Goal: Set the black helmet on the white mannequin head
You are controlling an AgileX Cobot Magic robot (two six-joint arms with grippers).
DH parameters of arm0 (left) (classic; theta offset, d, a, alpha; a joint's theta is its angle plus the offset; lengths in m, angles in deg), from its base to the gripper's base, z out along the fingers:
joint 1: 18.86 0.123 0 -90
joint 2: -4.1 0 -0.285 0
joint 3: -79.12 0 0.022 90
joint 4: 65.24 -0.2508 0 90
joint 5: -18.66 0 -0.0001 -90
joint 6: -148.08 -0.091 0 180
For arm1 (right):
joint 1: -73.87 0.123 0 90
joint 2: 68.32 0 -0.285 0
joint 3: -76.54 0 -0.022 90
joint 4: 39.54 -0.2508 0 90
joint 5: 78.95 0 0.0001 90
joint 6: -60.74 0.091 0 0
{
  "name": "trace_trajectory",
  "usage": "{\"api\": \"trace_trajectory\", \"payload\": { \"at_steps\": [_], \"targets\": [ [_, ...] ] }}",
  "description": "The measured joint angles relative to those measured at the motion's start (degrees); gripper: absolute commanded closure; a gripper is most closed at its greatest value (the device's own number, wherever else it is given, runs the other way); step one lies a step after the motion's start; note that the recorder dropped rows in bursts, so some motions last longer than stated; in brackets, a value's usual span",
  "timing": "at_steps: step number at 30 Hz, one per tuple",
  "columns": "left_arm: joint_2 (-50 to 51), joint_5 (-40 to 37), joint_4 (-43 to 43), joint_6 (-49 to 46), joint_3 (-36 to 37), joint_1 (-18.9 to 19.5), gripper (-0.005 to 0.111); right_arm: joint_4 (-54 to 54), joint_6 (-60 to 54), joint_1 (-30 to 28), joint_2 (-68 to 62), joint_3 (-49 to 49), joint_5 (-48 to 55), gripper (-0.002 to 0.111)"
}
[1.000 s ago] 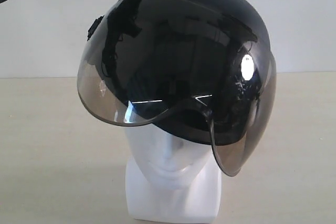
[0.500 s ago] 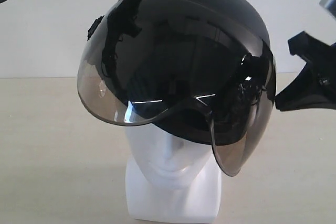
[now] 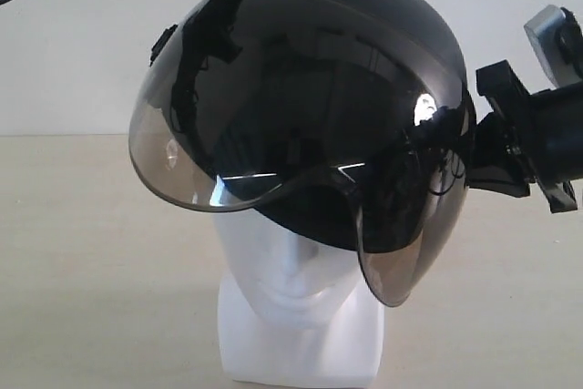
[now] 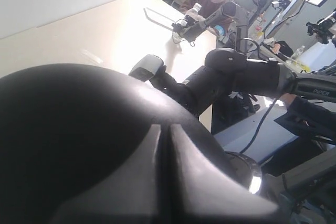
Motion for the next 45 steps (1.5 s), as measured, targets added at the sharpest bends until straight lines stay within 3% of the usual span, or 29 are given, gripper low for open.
{"api": "trace_trajectory", "payload": {
  "at_steps": [20,27,37,45],
  "targets": [
    [-0.8,0.7,8.8,0.0,8.1,0.5,0.102,0.5,-0.3,-1.2,4.2,3.2,-0.6,0.109],
    [-3.1,0.4,2.2,0.0,8.8,6.5,0.102,1.5,1.0,-1.2,4.4,3.9,-0.4,0.109],
    [-5.8,0.0,-0.1,0.0,9.7,7.6,0.102,1.5,1.4,-1.2,4.7,4.0,-0.3,0.109],
    [-6.2,-0.1,2.0,0.0,14.7,8.0,0.102,1.3,1.4,-1.2,4.7,4.0,-0.2,0.109]
  ]
}}
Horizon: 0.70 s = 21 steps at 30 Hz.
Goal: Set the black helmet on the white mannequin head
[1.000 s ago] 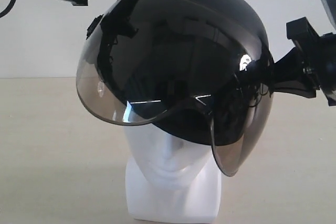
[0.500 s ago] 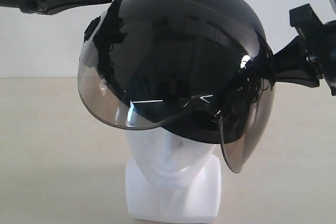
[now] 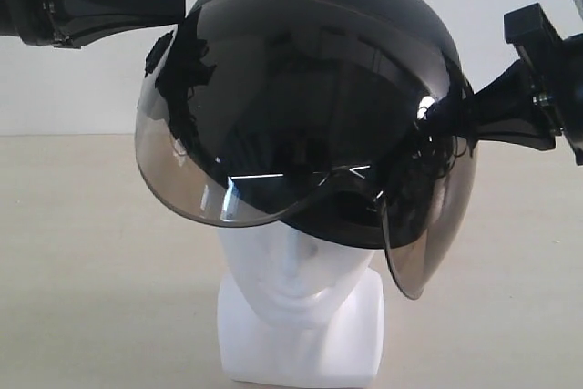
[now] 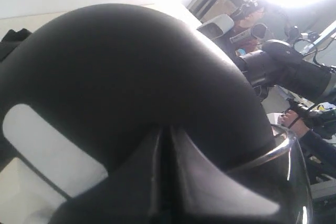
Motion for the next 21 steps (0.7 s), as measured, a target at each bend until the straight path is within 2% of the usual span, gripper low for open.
{"api": "trace_trajectory", "payload": {
  "at_steps": [8,21],
  "targets": [
    [-0.4,-0.1,0.8,0.0,0.7,0.0,0.102,-0.3,-0.2,0.0,0.8,0.2,-0.2,0.109],
    [-1.6,-0.3,0.4,0.0,3.5,0.6,0.102,-2.0,2.0,-0.3,2.4,6.1,0.5,0.109]
  ]
}}
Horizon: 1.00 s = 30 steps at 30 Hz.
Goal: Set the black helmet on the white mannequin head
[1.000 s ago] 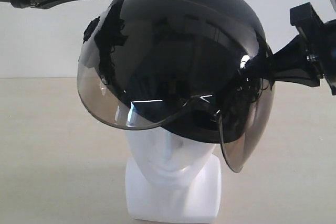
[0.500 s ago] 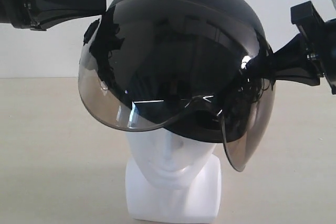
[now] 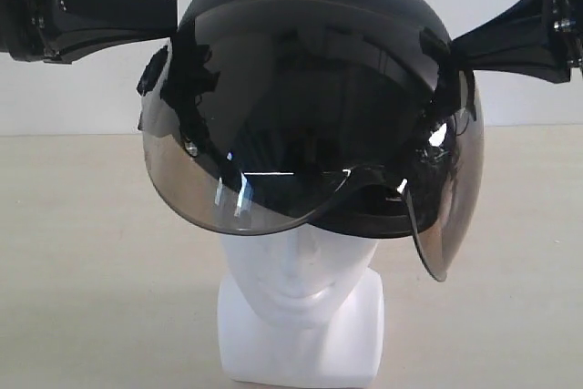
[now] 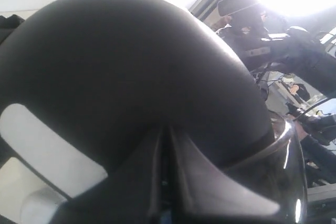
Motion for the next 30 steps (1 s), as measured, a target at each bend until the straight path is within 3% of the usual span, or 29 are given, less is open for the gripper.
{"api": "trace_trajectory", "payload": {
  "at_steps": [7,19,30],
  "targets": [
    [-0.1,-0.1,2.9,0.0,2.9,0.0,0.102,-7.6,0.7,0.3,2.1,0.8,3.2,0.109],
    [-0.8,-1.2,4.1,0.0,4.8,0.3,0.102,-8.6,1.8,2.1,4.2,1.3,8.0,0.109],
    [-0.8,-0.4,-2.6,0.0,6.1,6.0,0.102,-5.2,7.1,2.5,4.7,9.4,8.7,0.109]
  ]
}}
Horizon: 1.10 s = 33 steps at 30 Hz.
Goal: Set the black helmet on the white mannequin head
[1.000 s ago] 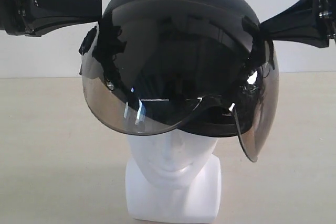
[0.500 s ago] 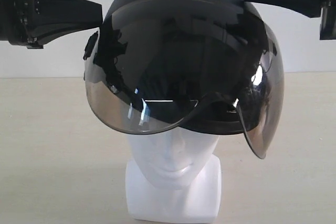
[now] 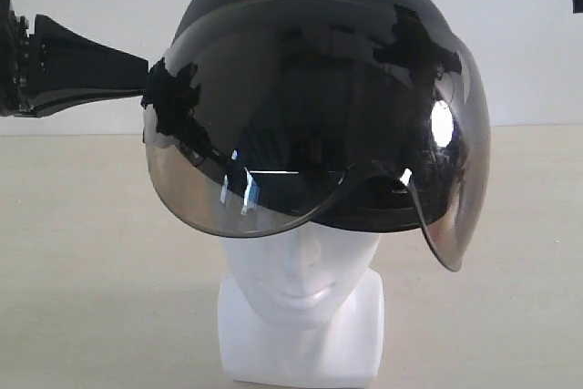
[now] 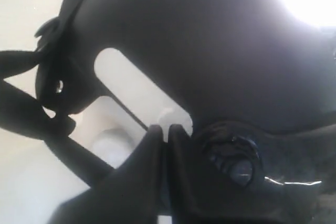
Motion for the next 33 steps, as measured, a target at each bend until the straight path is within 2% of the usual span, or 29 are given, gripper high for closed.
{"api": "trace_trajectory", "payload": {
  "at_steps": [11,33],
  "targets": [
    [1.9,0.5,-0.2,-1.9,5.2,0.2,0.102,0.0,1.6,0.0,0.1,1.6,0.0,0.109],
    [9.6,0.4,-0.5,-5.9,5.4,0.4,0.102,0.2,1.6,0.0,0.1,1.6,0.0,0.109]
  ]
}}
